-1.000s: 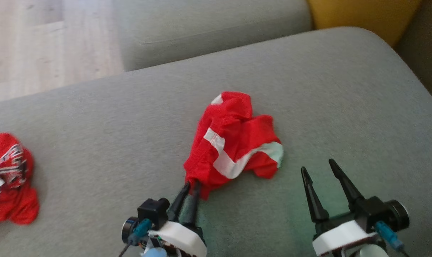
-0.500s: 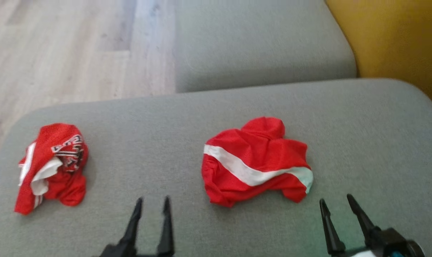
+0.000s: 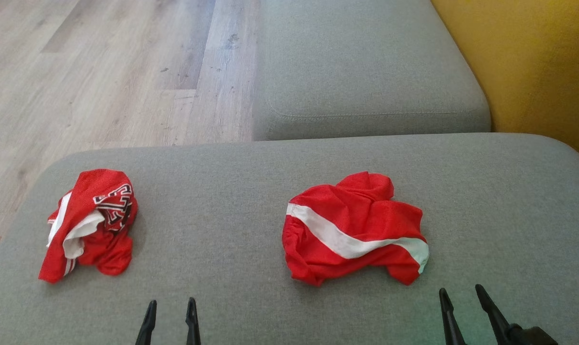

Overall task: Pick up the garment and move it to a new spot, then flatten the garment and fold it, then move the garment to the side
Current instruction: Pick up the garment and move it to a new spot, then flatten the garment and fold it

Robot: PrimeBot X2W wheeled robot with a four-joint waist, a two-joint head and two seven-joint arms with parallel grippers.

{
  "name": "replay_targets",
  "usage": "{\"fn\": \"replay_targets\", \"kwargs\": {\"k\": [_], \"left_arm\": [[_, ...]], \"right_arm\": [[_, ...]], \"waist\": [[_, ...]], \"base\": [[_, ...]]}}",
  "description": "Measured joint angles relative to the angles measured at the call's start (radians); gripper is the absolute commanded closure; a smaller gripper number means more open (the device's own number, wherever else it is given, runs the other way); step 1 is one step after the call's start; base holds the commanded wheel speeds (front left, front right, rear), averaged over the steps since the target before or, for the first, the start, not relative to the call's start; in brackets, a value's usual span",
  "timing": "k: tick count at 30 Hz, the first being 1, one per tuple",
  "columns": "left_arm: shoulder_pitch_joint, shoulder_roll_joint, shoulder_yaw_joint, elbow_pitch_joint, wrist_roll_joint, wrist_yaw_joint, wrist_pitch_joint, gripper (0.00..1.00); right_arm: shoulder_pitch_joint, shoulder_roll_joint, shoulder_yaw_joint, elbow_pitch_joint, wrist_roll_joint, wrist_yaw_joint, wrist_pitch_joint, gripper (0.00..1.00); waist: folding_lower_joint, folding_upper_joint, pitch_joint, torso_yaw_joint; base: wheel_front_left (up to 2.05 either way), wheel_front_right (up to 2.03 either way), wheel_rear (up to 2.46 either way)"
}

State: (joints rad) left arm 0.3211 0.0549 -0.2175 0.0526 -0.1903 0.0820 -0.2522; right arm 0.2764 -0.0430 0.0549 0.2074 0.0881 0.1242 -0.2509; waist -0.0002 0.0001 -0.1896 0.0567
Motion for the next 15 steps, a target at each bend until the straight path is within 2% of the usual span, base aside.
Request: {"fn": "replay_targets", "kwargs": {"k": [15], "left_arm": [[0.000,0.000,0.001,0.028,0.071,0.012,0.000,0.00]], "right_arm": [[0.000,0.000,0.000,0.010,0.007,0.000,0.000,0.00]], "waist": [[0.0002,0.0000,0.002,0.000]], "base": [[0.00,0.00,0.00]]}}
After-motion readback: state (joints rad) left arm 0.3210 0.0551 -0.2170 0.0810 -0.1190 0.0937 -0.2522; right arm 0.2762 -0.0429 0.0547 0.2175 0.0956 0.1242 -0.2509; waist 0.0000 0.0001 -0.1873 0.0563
